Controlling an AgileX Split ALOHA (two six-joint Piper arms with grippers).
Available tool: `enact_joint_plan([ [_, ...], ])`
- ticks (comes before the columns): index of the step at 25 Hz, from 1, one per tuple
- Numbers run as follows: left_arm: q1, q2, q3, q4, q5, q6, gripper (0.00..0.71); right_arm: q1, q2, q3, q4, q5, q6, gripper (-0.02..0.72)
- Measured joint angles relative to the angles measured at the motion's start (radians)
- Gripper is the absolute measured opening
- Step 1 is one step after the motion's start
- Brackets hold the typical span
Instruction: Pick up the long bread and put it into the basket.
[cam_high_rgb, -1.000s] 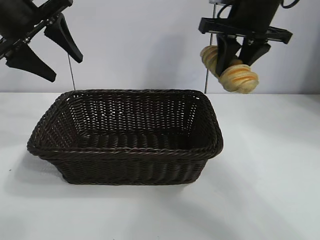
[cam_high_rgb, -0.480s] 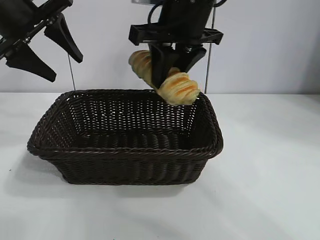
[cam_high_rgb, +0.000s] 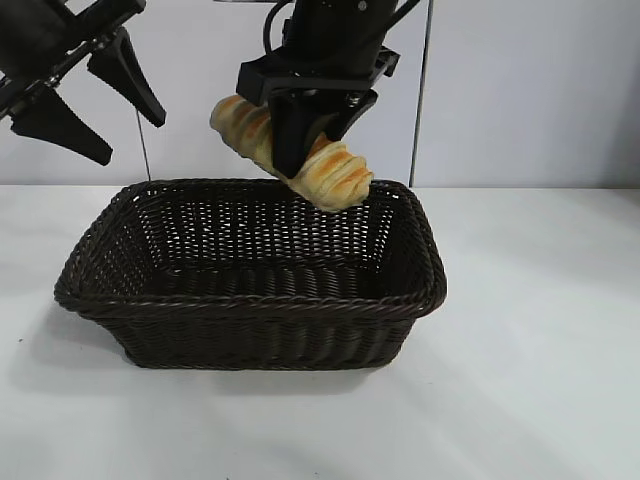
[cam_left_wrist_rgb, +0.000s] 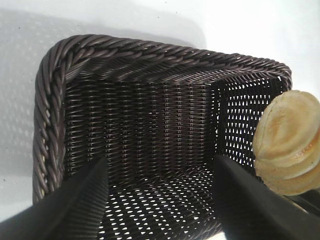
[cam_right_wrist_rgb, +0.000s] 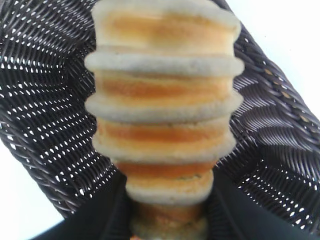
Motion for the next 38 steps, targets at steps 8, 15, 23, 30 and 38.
enact_joint_plan([
  [8, 0.0, 0.0, 0.0, 0.0, 0.0, 0.0, 0.445, 0.0, 0.068, 0.0, -0.001, -0.027, 0.019, 0.298],
  [15, 0.0, 0.0, 0.0, 0.0, 0.001, 0.002, 0.445, 0.0, 0.068, 0.0, -0.001, -0.029, 0.026, 0.498],
  [23, 0.0, 0.0, 0.0, 0.0, 0.001, 0.002, 0.445, -0.012, 0.041, 0.0, 0.01, -0.021, 0.087, 0.577],
  [30, 0.0, 0.0, 0.0, 0.0, 0.001, 0.003, 0.445, -0.115, -0.039, 0.0, 0.126, 0.026, 0.086, 0.579],
  [38, 0.0, 0.0, 0.0, 0.0, 0.001, 0.003, 0.445, -0.203, -0.132, 0.0, 0.161, 0.08, 0.086, 0.579],
])
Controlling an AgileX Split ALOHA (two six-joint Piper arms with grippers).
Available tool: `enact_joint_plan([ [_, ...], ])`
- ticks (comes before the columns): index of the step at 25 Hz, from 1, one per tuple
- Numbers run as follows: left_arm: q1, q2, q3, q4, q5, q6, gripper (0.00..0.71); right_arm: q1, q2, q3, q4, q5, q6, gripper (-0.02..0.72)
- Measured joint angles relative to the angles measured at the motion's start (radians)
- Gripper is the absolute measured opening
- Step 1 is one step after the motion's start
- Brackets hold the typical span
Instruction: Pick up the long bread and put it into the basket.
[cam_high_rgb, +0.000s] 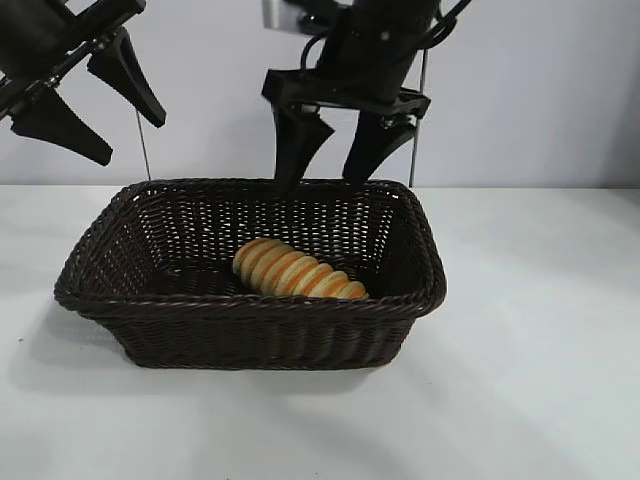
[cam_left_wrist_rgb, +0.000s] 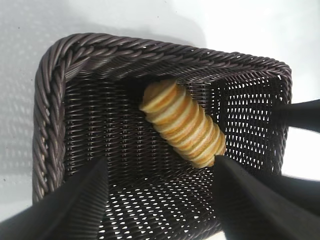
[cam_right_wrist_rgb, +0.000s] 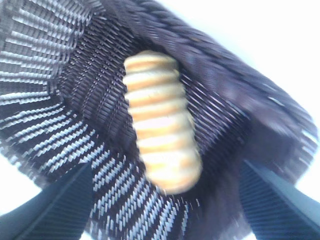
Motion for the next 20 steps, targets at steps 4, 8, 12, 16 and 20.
enact_joint_plan([
  [4, 0.0, 0.0, 0.0, 0.0, 0.0, 0.0, 0.445, -0.04, -0.038, 0.0, 0.004, 0.008, 0.027, 0.579],
  [8, 0.0, 0.0, 0.0, 0.0, 0.004, 0.0, 0.445, -0.083, -0.054, 0.0, 0.024, 0.02, 0.042, 0.579],
  [12, 0.0, 0.0, 0.0, 0.0, 0.009, 0.0, 0.445, -0.094, -0.055, 0.0, 0.05, 0.027, 0.046, 0.579],
  [16, 0.0, 0.0, 0.0, 0.0, 0.015, 0.0, 0.445, -0.093, -0.055, 0.0, 0.059, 0.027, 0.047, 0.579],
  [20, 0.0, 0.0, 0.0, 0.0, 0.015, 0.0, 0.445, -0.093, -0.055, 0.0, 0.059, 0.027, 0.047, 0.579],
])
